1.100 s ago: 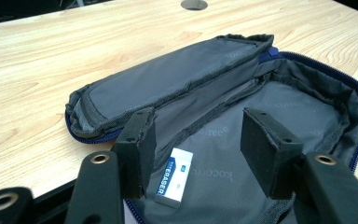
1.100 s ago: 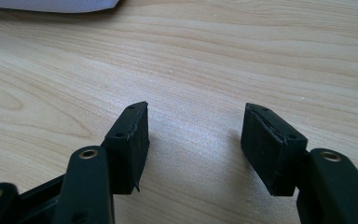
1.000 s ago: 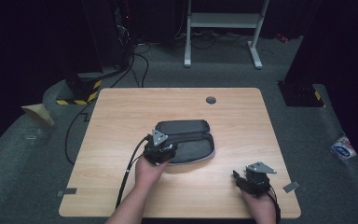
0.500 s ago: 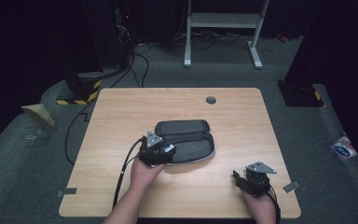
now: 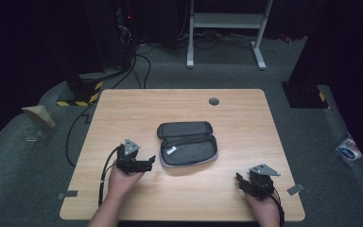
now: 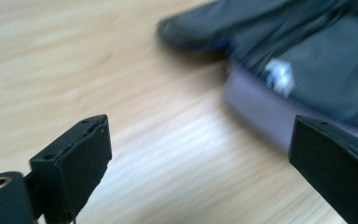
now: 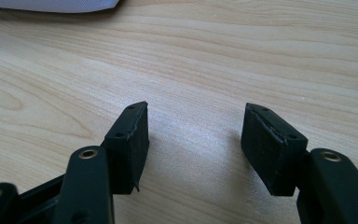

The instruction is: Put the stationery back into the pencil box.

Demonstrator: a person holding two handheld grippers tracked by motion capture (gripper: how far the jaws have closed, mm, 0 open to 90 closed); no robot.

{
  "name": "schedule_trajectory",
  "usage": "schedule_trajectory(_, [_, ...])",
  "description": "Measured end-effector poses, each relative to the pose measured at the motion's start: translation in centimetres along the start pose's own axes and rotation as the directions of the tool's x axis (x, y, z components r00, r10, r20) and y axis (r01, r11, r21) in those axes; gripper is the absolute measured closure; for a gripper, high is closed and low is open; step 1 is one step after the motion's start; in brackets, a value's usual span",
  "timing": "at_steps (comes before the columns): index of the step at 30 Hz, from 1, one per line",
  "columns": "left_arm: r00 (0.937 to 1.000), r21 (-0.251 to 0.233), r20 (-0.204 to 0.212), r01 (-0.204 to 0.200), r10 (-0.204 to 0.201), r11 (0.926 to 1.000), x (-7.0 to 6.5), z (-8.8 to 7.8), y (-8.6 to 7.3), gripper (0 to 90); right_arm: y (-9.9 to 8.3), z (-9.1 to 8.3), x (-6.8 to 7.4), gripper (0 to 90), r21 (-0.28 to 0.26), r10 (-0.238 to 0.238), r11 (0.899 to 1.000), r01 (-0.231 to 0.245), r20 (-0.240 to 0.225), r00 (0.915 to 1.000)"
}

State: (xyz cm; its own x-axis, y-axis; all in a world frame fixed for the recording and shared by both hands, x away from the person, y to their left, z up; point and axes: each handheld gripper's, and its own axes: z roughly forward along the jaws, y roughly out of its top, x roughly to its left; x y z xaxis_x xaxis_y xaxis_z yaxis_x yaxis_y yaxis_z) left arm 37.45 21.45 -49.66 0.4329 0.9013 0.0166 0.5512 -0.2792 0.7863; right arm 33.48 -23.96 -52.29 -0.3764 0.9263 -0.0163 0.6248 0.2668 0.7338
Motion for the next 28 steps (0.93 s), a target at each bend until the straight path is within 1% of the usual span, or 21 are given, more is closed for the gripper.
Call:
schedule_trajectory(4, [0.9992,0.059,-0.041,-0.004,0.007,0.9983,1.9,-0.7,-2.1,5.4,0.0,0.0,0.0,41.2,0.000,0.000,1.000,0.000,0.000,1.0000])
schedule_trajectory(8, [0.9974,0.117,-0.072,0.003,0.005,0.9931,3.7,-1.5,-4.1,4.4,0.0,0.0,0.0,41.2,0.000,0.000,1.000,0.000,0.001,1.0000])
schedule_trajectory(9, [0.9971,0.134,-0.075,-0.002,0.012,0.9909,4.0,-1.7,-4.5,3.9,0.0,0.0,0.0,41.2,0.000,-0.001,1.000,0.001,0.001,1.0000])
schedule_trajectory(10, [0.9972,0.141,-0.075,0.008,0.003,0.9900,4.2,-1.9,-5.0,3.4,0.0,0.0,0.0,41.2,0.000,0.000,1.000,0.000,0.001,1.0000])
schedule_trajectory(11, [0.9983,0.144,-0.059,0.009,-0.001,0.9895,4.4,-2.3,-5.4,3.3,0.0,0.0,0.0,41.1,0.000,0.000,1.000,0.000,0.001,1.0000])
schedule_trajectory(12, [0.9989,0.140,-0.047,0.011,-0.005,0.9901,4.4,-2.6,-5.9,3.3,0.0,0.0,0.0,41.2,0.000,0.000,1.000,0.000,0.001,1.0000])
schedule_trajectory(13, [0.9989,0.130,-0.047,0.012,-0.006,0.9915,4.4,-2.9,-6.3,2.7,0.0,0.0,0.0,41.1,0.000,0.000,1.000,0.000,0.001,1.0000])
schedule_trajectory(15, [0.9988,0.125,-0.046,0.020,-0.014,0.9920,4.3,-3.4,-6.7,2.9,0.0,0.0,0.0,41.1,0.000,0.000,1.000,0.000,0.001,1.0000])
schedule_trajectory(17, [0.9995,0.110,-0.027,0.019,-0.016,0.9937,4.2,-3.7,-7.1,4.3,0.0,0.0,0.0,41.2,0.000,0.000,1.000,0.000,0.001,1.0000])
schedule_trajectory(18, [0.9997,0.103,-0.012,0.024,-0.023,0.9944,4.1,-3.7,-7.2,6.2,0.0,0.0,0.0,41.2,0.000,0.000,1.000,0.000,0.001,1.0000])
schedule_trajectory(19, [0.9998,0.099,-0.009,0.019,-0.018,0.9949,4.1,-3.7,-7.2,6.6,0.0,0.0,0.0,41.2,0.000,0.000,1.000,0.000,0.001,1.0000])
schedule_trajectory(28, [0.9996,0.099,-0.015,0.024,-0.023,0.9948,4.0,-3.7,-7.3,6.2,0.0,0.0,0.0,40.9,0.000,0.002,1.000,-0.002,0.001,1.0000])
